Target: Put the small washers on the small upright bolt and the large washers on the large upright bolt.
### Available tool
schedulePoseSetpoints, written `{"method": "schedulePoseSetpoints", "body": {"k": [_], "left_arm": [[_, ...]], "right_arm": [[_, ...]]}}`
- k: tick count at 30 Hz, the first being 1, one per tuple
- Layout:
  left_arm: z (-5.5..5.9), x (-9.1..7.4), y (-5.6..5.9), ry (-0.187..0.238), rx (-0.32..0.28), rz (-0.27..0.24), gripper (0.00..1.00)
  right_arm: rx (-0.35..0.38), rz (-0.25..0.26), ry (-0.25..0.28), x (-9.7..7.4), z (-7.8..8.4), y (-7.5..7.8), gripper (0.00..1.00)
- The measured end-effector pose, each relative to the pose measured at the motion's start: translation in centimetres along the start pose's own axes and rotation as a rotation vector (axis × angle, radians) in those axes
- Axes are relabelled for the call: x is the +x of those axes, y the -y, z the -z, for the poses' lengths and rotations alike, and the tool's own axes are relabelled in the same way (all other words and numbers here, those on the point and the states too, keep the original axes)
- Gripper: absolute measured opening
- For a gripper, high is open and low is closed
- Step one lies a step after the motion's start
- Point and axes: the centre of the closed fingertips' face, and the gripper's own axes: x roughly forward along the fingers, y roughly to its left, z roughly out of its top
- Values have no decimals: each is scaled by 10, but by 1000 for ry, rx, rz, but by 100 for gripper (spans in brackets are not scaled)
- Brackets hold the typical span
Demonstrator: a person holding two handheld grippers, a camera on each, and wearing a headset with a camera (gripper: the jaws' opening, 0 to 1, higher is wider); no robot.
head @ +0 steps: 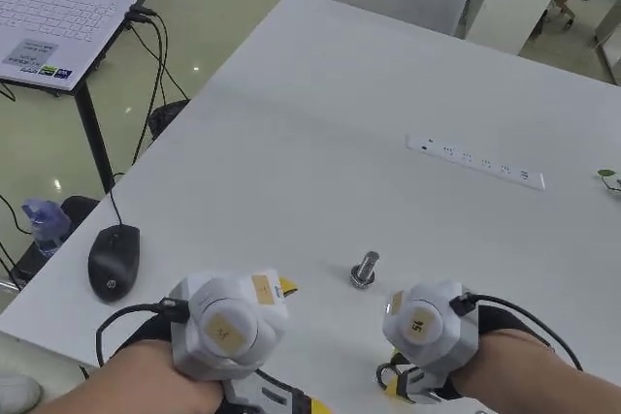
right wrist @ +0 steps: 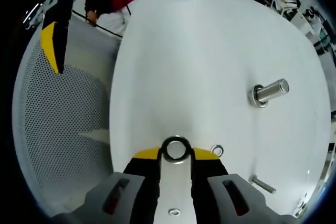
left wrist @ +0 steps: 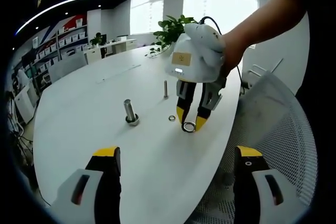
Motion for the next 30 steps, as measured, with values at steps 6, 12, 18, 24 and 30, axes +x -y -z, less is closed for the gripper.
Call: {"method": "schedulePoseSetpoints", "body": {"k": [6, 12, 18, 24, 30], "left_arm": [[1, -2, -1, 3, -2, 1, 91], [-3, -4, 0, 12, 5, 2, 93], [-5, -1, 0, 17, 3, 4, 95], [-10, 0, -1, 31, 1, 0, 98], [-9, 1, -1, 22, 8, -2, 99]], "right_arm": [[41, 6, 3, -18, 6, 8, 21], [87, 21, 19, -45, 7, 21, 21], [90, 38, 18, -63, 8, 32, 21], [96, 58, 26, -80, 8, 48, 21], [101, 69, 28, -90, 8, 61, 21]]}}
